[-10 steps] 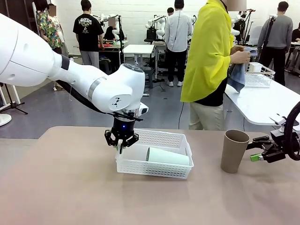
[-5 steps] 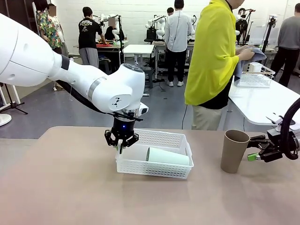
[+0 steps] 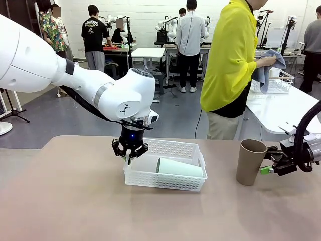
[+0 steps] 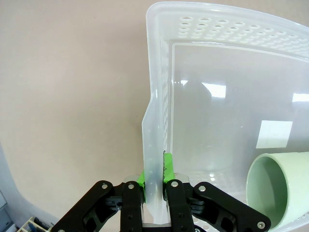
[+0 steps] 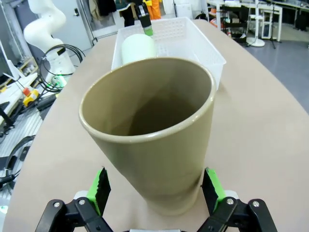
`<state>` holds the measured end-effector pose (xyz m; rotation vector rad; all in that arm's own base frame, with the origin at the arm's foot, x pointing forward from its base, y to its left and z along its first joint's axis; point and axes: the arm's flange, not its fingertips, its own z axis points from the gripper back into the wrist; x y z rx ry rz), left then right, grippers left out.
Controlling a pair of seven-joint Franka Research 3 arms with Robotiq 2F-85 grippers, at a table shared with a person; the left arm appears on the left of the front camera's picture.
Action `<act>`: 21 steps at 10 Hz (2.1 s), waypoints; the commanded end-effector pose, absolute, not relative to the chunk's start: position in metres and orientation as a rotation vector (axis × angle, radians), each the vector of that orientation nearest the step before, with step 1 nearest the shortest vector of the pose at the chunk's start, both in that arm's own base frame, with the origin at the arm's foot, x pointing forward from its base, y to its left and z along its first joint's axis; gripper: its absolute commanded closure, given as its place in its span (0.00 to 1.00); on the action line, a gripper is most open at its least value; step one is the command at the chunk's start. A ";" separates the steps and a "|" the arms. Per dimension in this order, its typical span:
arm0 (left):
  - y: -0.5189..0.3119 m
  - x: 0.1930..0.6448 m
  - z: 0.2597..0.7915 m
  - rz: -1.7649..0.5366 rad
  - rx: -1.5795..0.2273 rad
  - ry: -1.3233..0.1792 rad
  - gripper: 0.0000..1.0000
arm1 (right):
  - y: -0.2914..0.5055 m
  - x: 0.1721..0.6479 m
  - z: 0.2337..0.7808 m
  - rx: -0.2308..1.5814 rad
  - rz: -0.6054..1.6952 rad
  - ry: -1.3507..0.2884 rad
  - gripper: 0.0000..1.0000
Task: Clean and organize the cups into the basket.
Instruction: Pick up the Reusable plastic cup from the right side of the table and stack it inside the Organizing basket in the center of the table.
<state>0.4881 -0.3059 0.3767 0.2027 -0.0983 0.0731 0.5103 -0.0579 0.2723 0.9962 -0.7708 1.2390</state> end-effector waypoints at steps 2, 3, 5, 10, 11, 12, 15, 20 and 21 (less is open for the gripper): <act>-0.305 0.487 0.374 0.070 0.208 -0.095 1.00 | -0.044 0.516 0.261 0.988 1.285 -0.777 0.00; -0.305 0.487 0.374 0.070 0.208 -0.095 1.00 | -0.039 0.517 0.259 0.992 1.301 -0.780 0.00; -0.305 0.487 0.374 0.070 0.208 -0.095 1.00 | -0.031 0.519 0.254 1.017 1.320 -0.787 0.00; -0.305 0.487 0.374 0.070 0.208 -0.095 1.00 | -0.027 0.520 0.241 1.030 1.368 -0.845 0.71; -0.305 0.487 0.374 0.070 0.208 -0.095 1.00 | -0.027 0.520 0.241 1.039 1.367 -0.847 0.65; -0.305 0.487 0.374 0.070 0.208 -0.095 1.00 | -0.028 0.519 0.241 1.041 1.373 -0.844 1.00; -0.305 0.487 0.374 0.070 0.208 -0.095 1.00 | -0.028 0.512 0.263 1.085 1.262 -0.848 0.54; -0.305 0.487 0.374 0.070 0.208 -0.095 1.00 | -0.009 0.451 0.442 1.001 1.170 -0.843 0.54; -0.305 0.487 0.374 0.070 0.208 -0.095 1.00 | -0.007 0.444 0.463 0.959 1.159 -0.838 0.54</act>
